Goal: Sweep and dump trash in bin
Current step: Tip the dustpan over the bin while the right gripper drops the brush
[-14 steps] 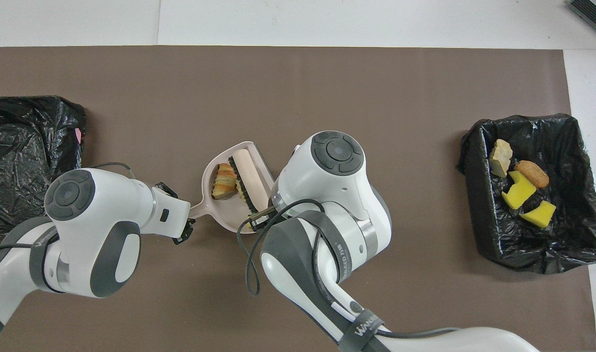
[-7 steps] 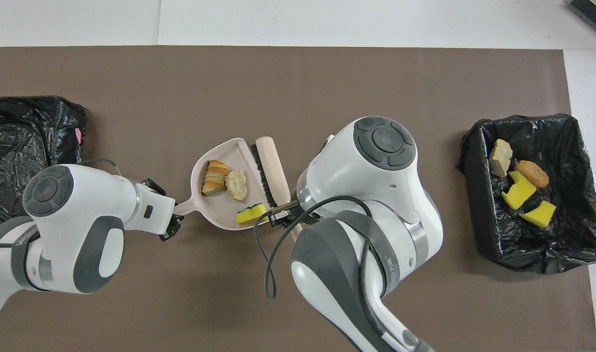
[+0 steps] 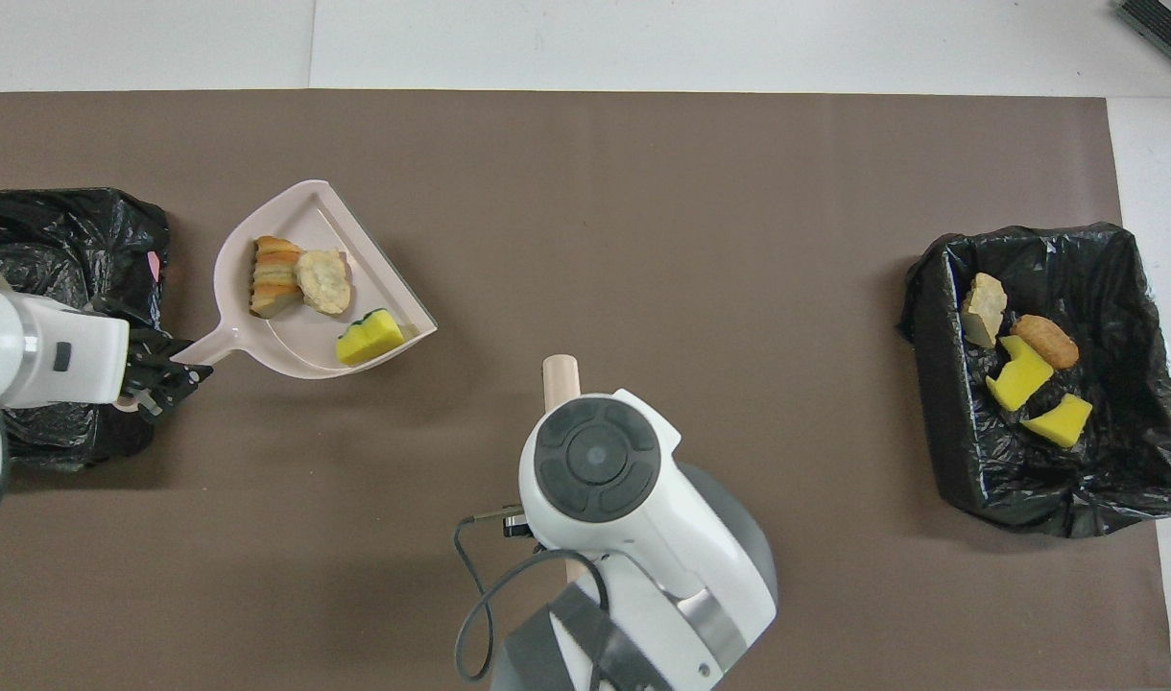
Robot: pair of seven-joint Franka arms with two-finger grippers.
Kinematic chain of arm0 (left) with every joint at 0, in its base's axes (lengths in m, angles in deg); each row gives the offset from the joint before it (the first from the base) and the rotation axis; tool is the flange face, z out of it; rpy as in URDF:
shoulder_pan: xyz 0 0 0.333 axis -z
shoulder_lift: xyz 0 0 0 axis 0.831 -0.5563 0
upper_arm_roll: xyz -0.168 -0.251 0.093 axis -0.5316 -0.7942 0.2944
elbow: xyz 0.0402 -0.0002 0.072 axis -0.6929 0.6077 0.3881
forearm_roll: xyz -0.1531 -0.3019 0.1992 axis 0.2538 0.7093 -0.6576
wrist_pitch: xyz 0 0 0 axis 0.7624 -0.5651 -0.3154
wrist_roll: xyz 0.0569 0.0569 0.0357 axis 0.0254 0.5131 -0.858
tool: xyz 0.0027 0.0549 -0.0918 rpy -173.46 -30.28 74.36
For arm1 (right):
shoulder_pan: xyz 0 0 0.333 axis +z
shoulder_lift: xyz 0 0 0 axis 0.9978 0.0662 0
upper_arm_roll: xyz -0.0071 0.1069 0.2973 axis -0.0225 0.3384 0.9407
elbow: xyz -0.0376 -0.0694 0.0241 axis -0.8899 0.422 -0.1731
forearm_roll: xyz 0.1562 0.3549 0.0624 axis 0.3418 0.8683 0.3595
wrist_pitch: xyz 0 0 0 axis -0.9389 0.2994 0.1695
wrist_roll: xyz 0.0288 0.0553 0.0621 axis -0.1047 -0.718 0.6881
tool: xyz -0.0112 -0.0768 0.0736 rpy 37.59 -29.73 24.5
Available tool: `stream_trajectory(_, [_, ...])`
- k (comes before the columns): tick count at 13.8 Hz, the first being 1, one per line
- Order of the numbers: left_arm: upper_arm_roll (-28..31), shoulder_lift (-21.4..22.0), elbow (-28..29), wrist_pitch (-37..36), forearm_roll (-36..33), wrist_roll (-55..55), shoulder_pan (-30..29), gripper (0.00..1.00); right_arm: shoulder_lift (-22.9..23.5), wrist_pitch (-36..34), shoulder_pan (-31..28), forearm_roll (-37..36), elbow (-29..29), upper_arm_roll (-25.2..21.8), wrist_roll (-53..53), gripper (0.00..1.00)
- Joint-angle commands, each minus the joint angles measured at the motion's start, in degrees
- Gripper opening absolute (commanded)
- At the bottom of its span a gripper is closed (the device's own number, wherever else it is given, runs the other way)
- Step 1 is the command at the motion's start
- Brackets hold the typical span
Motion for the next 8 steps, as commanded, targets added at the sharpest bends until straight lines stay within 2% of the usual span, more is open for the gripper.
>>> stream_trajectory(1, [-0.58,-2.50,-5.75,-2.00,0.47,5.40,-5.70,0.00,-1.78,6.30,5.63,-1.91,-7.46,0.12,7.06,0.00])
stream_trajectory(4, [-0.41,-5.49,-11.71,-5.58,0.29,13.83,-14.14,0.00,-2.22,16.13,11.79,-2.26,-15.54,0.03,13.94,0.00])
stream_trajectory(6, [-0.14,-9.00,-18.21,-10.24,-1.45,17.00,-18.88,0.00,-2.04,18.00,13.91,-3.39,-17.23,0.03,16.75,0.00])
stream_trajectory(8, [0.03,-13.74,-27.42,-15.16,-3.90,21.04,-21.79,0.00,-1.96,17.48,14.18,-4.37,-16.97,0.03,17.64,0.00])
